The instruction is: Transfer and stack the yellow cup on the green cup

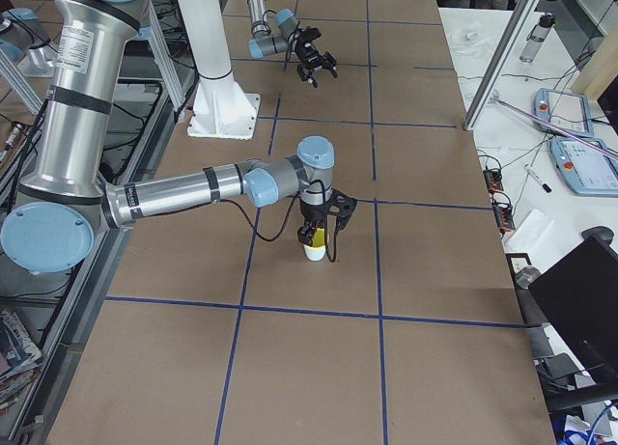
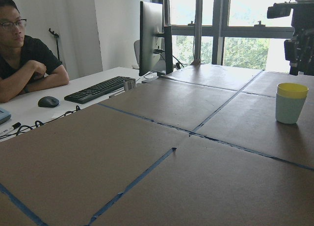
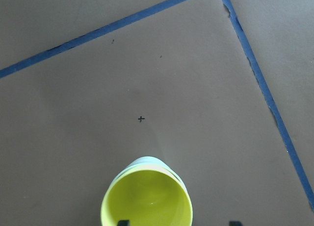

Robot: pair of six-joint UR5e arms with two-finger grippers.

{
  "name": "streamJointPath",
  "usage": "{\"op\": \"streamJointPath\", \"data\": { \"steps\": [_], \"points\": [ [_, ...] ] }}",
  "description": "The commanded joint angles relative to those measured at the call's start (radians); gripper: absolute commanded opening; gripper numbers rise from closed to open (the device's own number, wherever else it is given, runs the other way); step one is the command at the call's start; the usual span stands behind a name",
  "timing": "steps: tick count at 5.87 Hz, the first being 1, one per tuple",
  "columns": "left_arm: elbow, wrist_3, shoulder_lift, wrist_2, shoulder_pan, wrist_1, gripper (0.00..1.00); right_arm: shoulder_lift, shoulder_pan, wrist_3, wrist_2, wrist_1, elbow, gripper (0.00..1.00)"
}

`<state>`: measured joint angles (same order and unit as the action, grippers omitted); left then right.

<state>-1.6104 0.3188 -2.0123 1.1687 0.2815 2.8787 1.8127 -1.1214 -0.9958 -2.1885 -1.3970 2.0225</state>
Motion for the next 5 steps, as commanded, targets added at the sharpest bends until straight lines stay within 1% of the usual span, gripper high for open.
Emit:
{"op": "streamJointPath", "data": {
  "steps": [1,2,3,4,5],
  "points": [
    [-0.002,0.087,0.001,-0.029,0.071,-0.228,1.00,-0.003,-0.026,0.046,-0.002,0.000,0.028,1.00],
    [-0.002,0.133,-0.002,0.000,0.152,-0.351,1.00,-0.001,-0.082,0.142,-0.005,-0.007,0.016,1.00],
    [-0.005,0.226,-0.002,0.170,0.292,-0.521,1.00,-0.003,-0.121,0.175,-0.048,-0.004,-0.007,1.00],
    [-0.002,0.288,0.000,0.371,0.433,-0.632,1.00,0.003,-0.148,0.212,-0.081,-0.007,-0.008,1.00],
    [0.004,0.293,0.001,0.532,0.544,-0.827,1.00,0.007,-0.165,0.247,-0.083,-0.008,-0.016,1.00]
  ]
}}
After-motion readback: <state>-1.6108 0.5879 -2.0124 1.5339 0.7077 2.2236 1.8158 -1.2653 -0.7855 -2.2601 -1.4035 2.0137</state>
